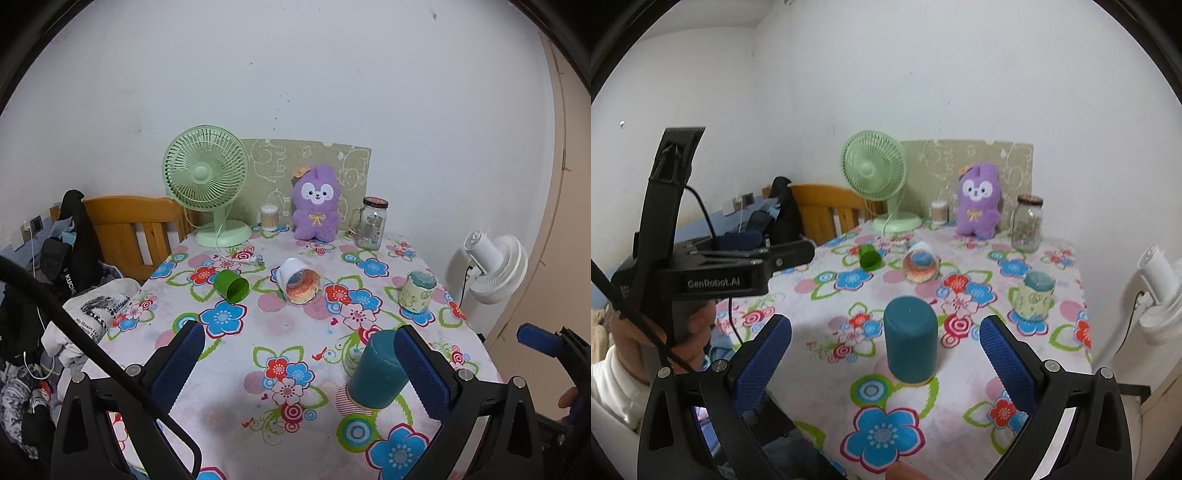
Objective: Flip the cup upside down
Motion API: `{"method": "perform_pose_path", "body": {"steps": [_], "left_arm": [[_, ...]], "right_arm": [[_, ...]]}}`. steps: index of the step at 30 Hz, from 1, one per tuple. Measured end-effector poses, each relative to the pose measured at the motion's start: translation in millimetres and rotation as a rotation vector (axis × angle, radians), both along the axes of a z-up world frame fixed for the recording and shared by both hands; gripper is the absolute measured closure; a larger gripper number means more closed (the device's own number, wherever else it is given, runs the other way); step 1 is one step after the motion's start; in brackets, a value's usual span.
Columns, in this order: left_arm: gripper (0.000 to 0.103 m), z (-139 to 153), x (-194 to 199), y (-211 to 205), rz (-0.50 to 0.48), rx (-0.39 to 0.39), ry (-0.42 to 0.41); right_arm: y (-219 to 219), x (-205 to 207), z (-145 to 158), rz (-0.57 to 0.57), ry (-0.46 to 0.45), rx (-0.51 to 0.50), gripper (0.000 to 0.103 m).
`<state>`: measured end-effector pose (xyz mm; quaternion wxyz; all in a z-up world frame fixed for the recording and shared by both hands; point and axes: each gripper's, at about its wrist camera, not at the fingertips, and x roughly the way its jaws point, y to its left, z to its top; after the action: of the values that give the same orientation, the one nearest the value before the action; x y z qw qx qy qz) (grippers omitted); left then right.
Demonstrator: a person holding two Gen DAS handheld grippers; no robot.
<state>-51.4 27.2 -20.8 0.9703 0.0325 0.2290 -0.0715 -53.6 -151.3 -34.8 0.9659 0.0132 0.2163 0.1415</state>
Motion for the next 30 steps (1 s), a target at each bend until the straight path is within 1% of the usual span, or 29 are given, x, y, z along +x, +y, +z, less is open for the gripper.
{"method": "perform_pose_path", "body": {"steps": [6,12,18,30], "left_arm": [[0.0,3.7,-11.0,4.6,-0.003,-0.014,-0.012],[0.0,1.1,-19.6,5.9,-0.008,-0.014,-0.008],[0.0,-1.3,-22.1,3.8,-0.015,-0.005,0.0],[0.0,-9.9,-14.1,0.0,-0.036,-0.011,0.036]], "right_arm": [[10.4,-11.8,12.3,-0.014,-0.056,-0.014,0.0],[18.6,-20.4,14.9,-0.033,-0.085,-0.028,0.0],[18.6,-22.7,13.3,-0.036,-0.075,-0.016,0.0],[14.8,-19.0,9.3,-0.058,-0.051,0.005,0.0]]}}
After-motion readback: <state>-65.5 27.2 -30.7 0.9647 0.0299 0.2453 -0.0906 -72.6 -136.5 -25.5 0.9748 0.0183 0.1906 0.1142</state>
